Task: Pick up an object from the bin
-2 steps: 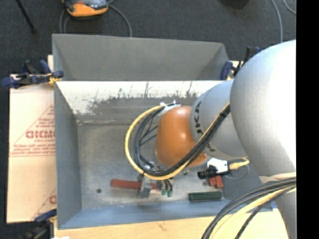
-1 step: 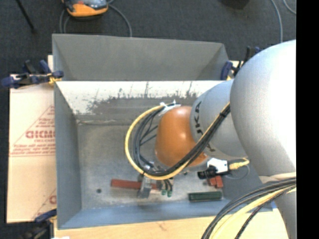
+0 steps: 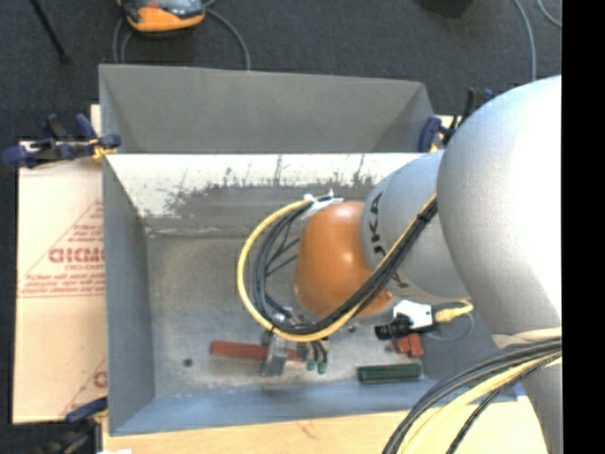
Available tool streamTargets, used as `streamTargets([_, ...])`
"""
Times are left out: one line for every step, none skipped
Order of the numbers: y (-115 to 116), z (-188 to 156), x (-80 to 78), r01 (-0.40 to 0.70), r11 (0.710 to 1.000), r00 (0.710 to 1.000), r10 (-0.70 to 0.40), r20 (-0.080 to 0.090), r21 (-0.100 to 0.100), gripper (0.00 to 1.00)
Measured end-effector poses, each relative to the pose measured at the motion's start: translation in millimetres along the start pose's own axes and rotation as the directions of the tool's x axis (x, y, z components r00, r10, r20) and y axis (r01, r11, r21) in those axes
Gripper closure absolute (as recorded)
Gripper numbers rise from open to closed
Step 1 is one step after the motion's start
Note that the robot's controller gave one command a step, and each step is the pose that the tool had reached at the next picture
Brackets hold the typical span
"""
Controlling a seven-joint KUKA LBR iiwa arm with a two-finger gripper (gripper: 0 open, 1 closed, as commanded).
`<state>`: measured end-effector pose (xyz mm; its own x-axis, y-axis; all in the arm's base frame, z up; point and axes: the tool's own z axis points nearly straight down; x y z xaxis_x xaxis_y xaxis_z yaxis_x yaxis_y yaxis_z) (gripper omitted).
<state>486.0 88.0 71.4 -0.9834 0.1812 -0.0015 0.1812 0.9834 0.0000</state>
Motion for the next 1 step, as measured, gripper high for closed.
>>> streamTargets([-0.2, -4.8, 0.5, 0.0, 1.0, 1.0, 0.0, -0.001, 0.0, 1.0])
